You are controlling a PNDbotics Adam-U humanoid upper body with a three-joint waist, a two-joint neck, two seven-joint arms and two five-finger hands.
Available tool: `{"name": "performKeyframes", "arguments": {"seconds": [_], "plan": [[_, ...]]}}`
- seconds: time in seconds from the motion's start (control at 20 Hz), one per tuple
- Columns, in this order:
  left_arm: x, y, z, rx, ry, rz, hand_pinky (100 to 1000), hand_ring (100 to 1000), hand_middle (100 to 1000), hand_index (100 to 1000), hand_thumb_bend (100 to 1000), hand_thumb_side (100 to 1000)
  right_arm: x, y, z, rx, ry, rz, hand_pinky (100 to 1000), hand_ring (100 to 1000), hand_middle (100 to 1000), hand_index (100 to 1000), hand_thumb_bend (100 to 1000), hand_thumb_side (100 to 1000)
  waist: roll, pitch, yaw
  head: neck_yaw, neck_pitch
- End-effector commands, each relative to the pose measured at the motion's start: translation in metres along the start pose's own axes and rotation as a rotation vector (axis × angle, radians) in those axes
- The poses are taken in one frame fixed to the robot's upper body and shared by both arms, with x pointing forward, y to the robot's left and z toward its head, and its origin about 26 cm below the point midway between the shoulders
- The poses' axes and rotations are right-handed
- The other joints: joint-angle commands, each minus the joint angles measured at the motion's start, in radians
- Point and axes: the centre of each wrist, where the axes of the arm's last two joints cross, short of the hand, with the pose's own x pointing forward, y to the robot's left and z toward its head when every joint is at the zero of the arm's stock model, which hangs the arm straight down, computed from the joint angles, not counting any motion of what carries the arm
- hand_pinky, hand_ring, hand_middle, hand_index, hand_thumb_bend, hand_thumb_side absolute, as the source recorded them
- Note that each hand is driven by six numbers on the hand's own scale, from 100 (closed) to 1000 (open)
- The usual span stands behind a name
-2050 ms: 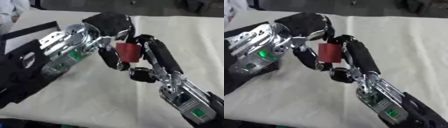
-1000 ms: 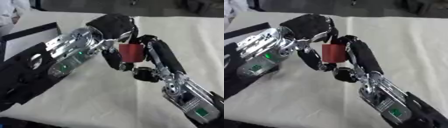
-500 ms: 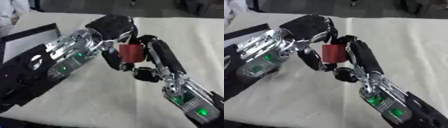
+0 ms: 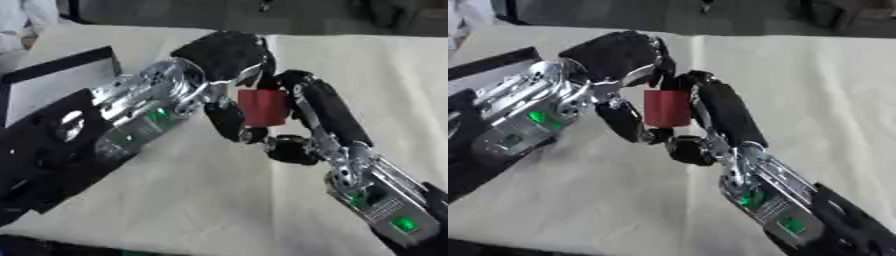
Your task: Pick up the objects with one hand, pass them to the other hand, and then place them into the box on the other side of the table.
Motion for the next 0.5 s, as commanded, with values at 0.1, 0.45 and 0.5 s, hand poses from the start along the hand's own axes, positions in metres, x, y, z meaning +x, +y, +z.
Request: {"name": "performKeyframes", "arguments": {"seconds": [0.1,0.45,0.5], "plan": [[0.007,0.003,-0.001,0.004,-0.013,-0.014,649,502,431,567,100,118,0.034,-0.012,0.003,-0.031,-0.149,-0.041,486,475,574,637,100,100,-0.001,-0.02,0.0,0.001,-0.011],[0.011,0.012,0.006,0.014,-0.028,-0.013,648,501,425,555,100,118,0.029,-0.005,0.002,-0.01,-0.151,0.032,538,509,602,661,100,100,-0.001,-0.019,0.002,0.0,-0.009],[0.012,0.013,0.007,0.016,-0.03,-0.012,648,500,423,553,100,116,0.028,-0.004,0.002,-0.007,-0.15,0.041,541,513,606,664,100,100,-0.001,-0.019,0.002,0.0,-0.009]]}}
